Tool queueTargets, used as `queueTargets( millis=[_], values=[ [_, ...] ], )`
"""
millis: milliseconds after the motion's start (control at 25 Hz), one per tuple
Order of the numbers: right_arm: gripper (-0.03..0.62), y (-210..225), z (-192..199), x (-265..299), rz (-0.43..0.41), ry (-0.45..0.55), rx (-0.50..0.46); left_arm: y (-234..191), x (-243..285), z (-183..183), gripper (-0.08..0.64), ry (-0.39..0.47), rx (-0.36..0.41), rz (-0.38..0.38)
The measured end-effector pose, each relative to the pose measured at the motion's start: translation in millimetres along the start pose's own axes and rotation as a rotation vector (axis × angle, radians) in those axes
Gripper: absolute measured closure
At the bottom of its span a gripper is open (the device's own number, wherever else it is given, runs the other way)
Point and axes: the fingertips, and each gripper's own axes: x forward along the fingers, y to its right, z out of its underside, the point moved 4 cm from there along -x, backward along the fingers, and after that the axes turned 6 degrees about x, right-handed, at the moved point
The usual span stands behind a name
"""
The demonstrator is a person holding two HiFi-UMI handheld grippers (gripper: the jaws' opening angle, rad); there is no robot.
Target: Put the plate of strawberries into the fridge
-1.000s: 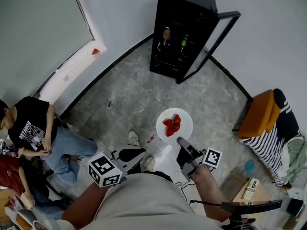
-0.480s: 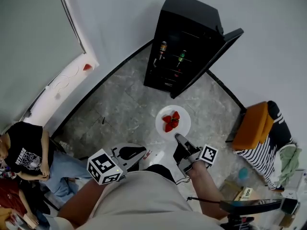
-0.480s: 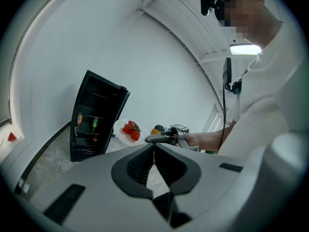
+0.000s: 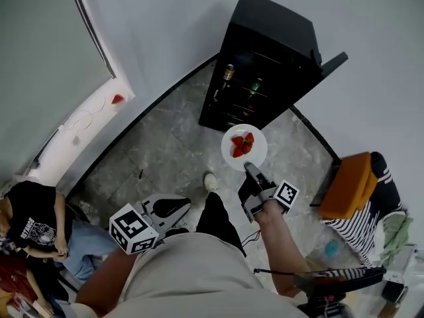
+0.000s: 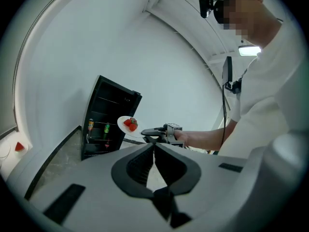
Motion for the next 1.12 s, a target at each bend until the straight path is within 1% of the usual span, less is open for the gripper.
queueTargets(
  millis=[200,320,480,640,800,1120],
  values=[
    [0.566,10,-51,63,0.021,-0.012,0.031,-45,21,-23,0.541,0.007,-0.034,-0.073],
    [0.567,15,-89,96,0.041,-0.017,0.047,-68,40,-47,0.541,0.011,-0.042,-0.114],
    [0.567,22,-140,142,0.068,-0.024,0.038,-94,66,-81,0.541,0.028,-0.049,-0.157],
    [0.568,33,-181,187,0.087,-0.036,0.047,-115,89,-102,0.541,0.032,-0.071,-0.193],
    [0.567,40,-213,226,0.096,-0.039,0.056,-127,103,-114,0.541,0.019,-0.09,-0.247],
    [0.566,70,-275,283,0.144,0.032,0.093,-151,112,-123,0.541,0.004,-0.11,-0.357]
  ],
)
